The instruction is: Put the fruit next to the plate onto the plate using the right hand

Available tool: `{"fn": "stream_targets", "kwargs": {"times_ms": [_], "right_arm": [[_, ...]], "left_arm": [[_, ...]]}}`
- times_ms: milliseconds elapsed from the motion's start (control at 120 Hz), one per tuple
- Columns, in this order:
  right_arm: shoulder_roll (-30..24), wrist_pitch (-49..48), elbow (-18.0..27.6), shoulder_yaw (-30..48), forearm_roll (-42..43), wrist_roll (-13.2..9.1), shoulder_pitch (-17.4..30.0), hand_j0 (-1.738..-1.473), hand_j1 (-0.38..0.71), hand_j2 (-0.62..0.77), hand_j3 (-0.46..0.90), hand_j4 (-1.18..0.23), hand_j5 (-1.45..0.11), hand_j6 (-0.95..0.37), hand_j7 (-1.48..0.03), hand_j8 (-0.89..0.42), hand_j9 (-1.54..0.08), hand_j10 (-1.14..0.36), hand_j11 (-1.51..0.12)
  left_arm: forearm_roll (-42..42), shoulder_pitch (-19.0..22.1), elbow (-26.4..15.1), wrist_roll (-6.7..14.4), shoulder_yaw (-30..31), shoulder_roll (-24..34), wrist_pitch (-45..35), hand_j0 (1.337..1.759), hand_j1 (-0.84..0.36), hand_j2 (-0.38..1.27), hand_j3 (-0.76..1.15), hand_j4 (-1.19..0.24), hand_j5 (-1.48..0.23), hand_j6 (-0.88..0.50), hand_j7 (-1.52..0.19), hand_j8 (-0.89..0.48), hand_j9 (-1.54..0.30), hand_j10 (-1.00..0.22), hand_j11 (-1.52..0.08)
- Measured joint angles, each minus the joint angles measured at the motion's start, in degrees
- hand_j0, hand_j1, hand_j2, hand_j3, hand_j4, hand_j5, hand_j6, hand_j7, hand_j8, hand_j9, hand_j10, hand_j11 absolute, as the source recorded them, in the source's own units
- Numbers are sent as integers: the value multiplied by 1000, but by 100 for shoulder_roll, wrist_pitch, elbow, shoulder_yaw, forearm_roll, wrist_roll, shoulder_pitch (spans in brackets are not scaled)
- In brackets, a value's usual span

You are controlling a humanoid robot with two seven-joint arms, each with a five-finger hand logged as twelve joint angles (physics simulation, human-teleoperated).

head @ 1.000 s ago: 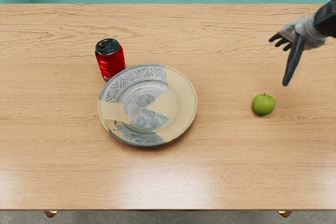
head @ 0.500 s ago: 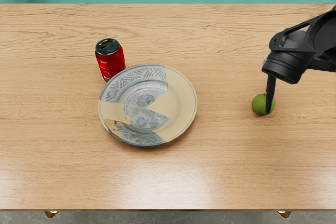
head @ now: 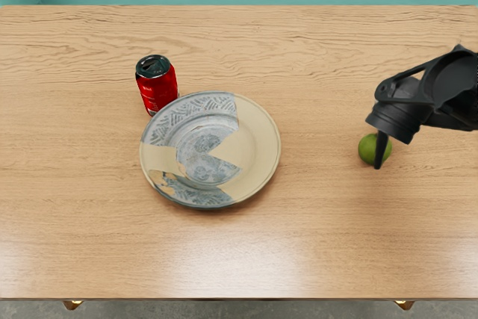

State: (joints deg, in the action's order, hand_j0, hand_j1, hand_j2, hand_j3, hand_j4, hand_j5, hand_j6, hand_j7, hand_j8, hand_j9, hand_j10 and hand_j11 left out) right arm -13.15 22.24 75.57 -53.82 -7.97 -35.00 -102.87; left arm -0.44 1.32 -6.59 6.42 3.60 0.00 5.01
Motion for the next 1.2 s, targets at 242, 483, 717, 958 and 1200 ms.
{"fn": "stream_targets", "kwargs": {"times_ms": [242, 483, 717, 958, 1200], "right_arm": [[89, 292, -93, 4, 154, 0, 301, -1658, -173, -29, 0, -148, -191, -148, -191, -148, -191, -147, -191], [189, 503, -112, 75, 297, 0, 440, -1658, -163, -30, 0, -156, -202, -157, -202, -156, -202, -156, -202], [318, 607, -35, 120, 298, 0, 447, -1658, -162, -31, 0, -157, -204, -158, -204, -158, -204, -157, -204], [330, 662, -81, 120, 296, 0, 468, -1658, -87, -43, 0, -219, -284, -220, -284, -219, -284, -219, -284], [-47, 643, -340, 816, 312, -12, 847, -1650, 220, 12, -1, -653, -809, -390, -825, -295, -836, -442, -840]], "left_arm": [[0, 0, 0, 0, 0, 0, 0, 1658, 335, 2, 0, -12, -15, -12, -15, -12, -15, -12, -15], [-1, 0, 0, 0, 0, 0, 0, 1658, 336, 2, 0, -12, -15, -12, -15, -12, -15, -12, -15], [-1, 0, 0, 0, 0, 0, 0, 1658, 335, 2, 0, -12, -15, -12, -15, -12, -15, -12, -15], [0, 0, 0, 0, 0, 0, 0, 1658, 335, 2, 0, -12, -15, -12, -15, -12, -15, -12, -15], [-1, 0, 1, 0, 1, 0, 0, 1658, 335, 2, 0, -12, -15, -12, -15, -12, -15, -12, -15]]}}
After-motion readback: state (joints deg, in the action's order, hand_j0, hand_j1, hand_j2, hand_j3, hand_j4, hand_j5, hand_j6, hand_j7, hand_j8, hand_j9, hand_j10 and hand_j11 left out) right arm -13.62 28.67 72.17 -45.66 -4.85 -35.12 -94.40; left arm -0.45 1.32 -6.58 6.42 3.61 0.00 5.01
